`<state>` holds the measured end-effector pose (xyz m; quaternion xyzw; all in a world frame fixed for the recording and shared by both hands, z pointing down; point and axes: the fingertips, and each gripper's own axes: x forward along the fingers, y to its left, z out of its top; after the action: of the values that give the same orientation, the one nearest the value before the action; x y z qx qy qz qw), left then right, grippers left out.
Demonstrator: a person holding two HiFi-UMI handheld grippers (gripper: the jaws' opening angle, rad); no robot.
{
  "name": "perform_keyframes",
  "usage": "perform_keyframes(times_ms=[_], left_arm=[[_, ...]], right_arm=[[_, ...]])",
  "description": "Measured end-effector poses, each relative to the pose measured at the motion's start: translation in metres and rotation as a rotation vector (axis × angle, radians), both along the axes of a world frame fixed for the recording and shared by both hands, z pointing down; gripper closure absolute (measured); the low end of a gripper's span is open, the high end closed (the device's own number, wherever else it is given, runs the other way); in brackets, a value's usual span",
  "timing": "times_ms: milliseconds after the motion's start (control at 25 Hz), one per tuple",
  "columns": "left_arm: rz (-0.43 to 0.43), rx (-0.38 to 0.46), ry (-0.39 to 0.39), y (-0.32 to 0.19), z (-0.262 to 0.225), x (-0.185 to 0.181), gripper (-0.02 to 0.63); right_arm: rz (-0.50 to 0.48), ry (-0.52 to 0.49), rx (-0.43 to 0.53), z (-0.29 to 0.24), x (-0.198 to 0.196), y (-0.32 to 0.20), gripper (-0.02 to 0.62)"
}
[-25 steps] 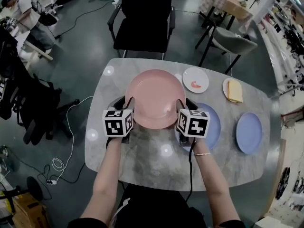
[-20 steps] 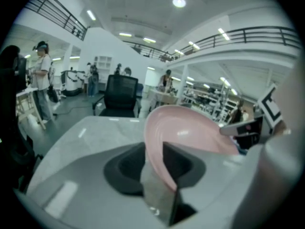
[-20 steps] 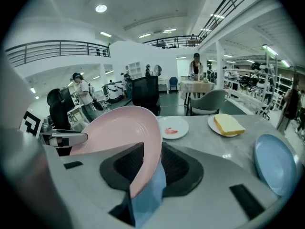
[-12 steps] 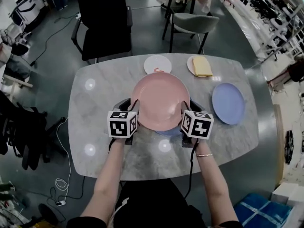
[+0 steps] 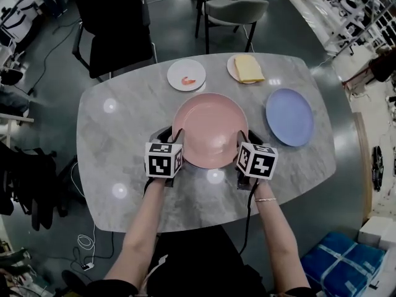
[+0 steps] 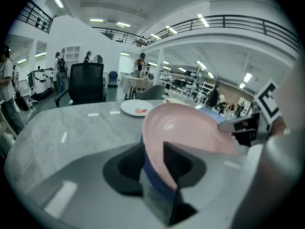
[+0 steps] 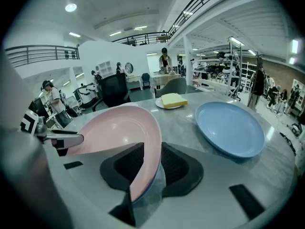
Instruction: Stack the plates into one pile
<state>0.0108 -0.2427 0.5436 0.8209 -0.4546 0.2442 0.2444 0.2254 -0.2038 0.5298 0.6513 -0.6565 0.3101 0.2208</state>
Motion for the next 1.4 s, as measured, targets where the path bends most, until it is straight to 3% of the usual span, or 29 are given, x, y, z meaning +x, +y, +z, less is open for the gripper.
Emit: perform_keyframes(times_ms=[520, 800, 1120, 1400], left_arm=[[0.008, -0.014, -0.080, 0.001, 0.018, 0.002, 0.462], [-0.050, 0.007, -0.128, 0.007, 0.018, -0.008, 0.418], [-0.176, 0.003, -0.039, 0.024, 0.009, -0.025, 0.411], [-0.191, -0.060, 0.049, 0.022, 0.027, -0.022, 0.414]], right_arm=[[-0.026, 0.064, -0.020, 0.027, 0.000, 0.005, 0.500], [-0.036, 0.017, 0.029, 0.014, 0.003, 0.008, 0.468], [-0.093, -0.010, 0.027, 0.019, 0.001, 0.015, 0.457], [-0.082, -0.024, -0.042, 0.043, -0.001, 0.004, 0.454]])
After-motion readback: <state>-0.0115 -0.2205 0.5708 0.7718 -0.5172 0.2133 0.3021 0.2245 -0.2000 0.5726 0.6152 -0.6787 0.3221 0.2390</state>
